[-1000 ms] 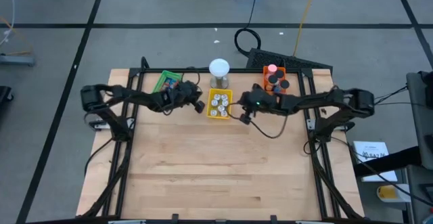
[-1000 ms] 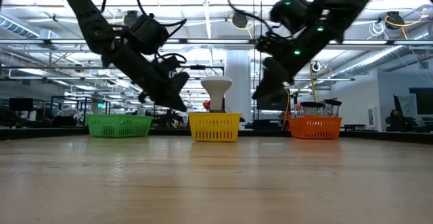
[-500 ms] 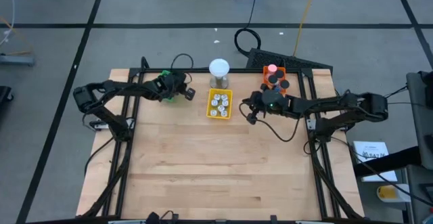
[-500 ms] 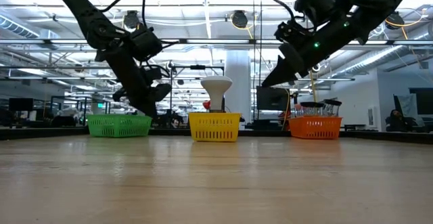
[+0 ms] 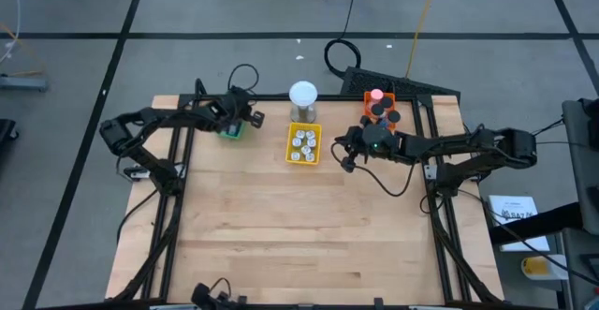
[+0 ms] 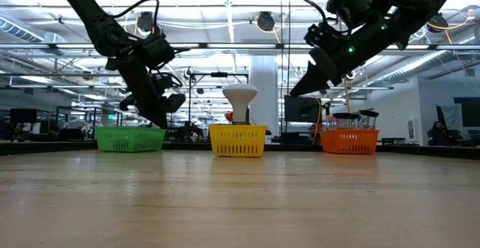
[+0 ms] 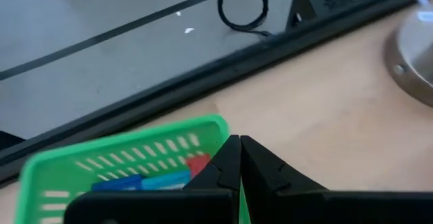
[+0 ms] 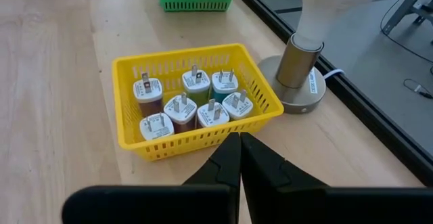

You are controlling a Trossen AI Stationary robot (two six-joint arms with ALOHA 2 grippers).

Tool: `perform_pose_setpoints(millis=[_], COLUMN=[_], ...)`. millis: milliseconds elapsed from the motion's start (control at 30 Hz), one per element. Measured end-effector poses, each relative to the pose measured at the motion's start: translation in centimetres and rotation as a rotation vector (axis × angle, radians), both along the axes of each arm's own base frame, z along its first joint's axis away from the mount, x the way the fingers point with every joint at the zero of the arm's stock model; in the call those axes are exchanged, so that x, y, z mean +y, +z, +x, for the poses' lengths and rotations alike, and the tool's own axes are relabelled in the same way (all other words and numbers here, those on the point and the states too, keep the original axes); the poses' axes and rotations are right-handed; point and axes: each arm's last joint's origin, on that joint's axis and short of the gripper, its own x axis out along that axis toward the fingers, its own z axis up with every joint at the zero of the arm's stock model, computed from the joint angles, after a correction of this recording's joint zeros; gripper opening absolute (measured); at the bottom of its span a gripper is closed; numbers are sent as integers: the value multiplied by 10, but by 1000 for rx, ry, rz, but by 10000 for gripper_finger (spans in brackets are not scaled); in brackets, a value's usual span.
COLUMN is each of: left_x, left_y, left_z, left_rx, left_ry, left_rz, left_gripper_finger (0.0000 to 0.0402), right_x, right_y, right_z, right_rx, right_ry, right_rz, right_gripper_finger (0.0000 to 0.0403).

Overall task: Pick & Place Office items
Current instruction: Adjust the green bin, then return to Home Position

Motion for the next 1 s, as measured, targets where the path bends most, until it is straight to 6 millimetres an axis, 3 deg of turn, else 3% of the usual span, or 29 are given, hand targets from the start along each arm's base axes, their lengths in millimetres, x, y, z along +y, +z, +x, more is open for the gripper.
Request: perform_pose_setpoints(millis=[300,467,733,1000], left_x=[14,7,-48,-103], left_y=[1,10,44,43], left_z=[-12,-9,3,-15], left_rx=[-10,11,-130,-328], left_ry=[58,-2,-310,-613], left_rz=[17,49,215,286], left_gripper_finger=[5,5,5,5], right_x=[1,3,20,27], right_y=[0,0,-9,-11], right_z=[0,1,-10,-53], right_rx=[4,16,-71,-184], right_ry=[5,26,157,246], right_rz=[-1,-25,-117,-105], right_gripper_finger=[0,0,0,0])
